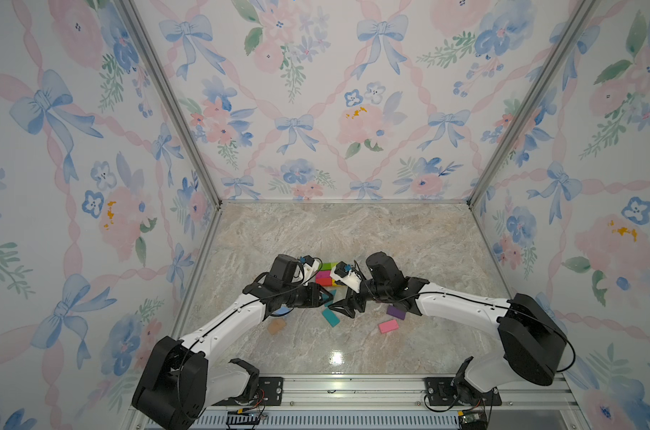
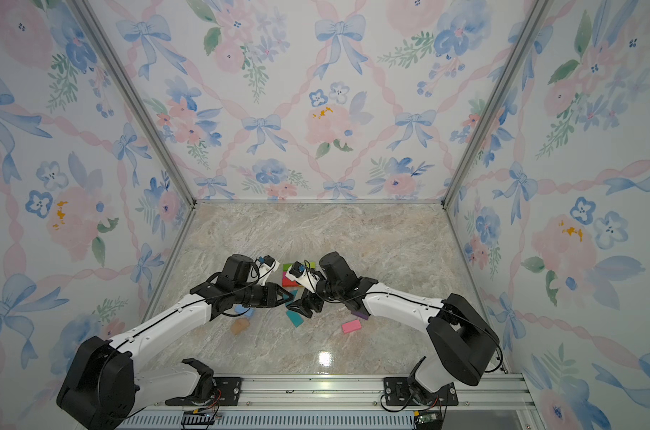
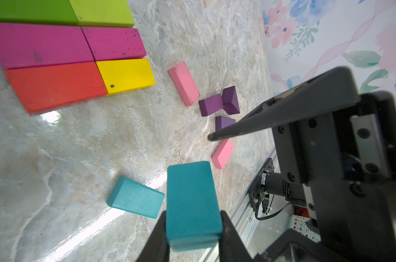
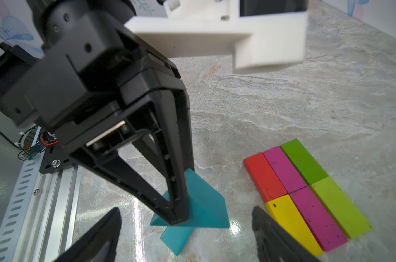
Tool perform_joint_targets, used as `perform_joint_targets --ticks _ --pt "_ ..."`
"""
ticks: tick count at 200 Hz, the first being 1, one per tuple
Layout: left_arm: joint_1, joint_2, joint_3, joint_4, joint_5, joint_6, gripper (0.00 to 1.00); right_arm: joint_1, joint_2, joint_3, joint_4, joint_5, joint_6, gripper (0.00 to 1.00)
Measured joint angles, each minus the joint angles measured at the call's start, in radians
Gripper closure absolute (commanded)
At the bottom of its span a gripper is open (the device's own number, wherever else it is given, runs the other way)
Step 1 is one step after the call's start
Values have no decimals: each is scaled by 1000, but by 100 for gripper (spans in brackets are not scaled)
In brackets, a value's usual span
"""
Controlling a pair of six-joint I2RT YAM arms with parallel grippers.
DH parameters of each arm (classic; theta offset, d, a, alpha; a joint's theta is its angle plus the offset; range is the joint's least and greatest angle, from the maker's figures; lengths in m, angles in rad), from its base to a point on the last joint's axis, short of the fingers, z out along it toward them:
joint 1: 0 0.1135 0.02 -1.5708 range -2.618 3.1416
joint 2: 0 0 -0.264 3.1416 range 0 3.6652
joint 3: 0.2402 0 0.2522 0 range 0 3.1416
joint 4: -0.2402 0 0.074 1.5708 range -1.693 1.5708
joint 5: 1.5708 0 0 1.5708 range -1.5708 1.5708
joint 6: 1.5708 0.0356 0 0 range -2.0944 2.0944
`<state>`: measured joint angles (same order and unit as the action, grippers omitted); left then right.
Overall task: Assemble a piece of candy with building blocks
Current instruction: Place the building block at the center of the board.
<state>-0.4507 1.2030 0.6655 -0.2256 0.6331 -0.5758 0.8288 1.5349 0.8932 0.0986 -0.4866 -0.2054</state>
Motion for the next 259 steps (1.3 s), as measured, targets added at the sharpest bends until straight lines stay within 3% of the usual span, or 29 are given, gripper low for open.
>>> perform_joint_targets --ticks 84,259 --pt "1 -10 0 0 20 0 89 13 64 63 -61 23 -51 15" --pt "8 -10 0 15 12 -4 89 44 102 95 -106 95 -72 50"
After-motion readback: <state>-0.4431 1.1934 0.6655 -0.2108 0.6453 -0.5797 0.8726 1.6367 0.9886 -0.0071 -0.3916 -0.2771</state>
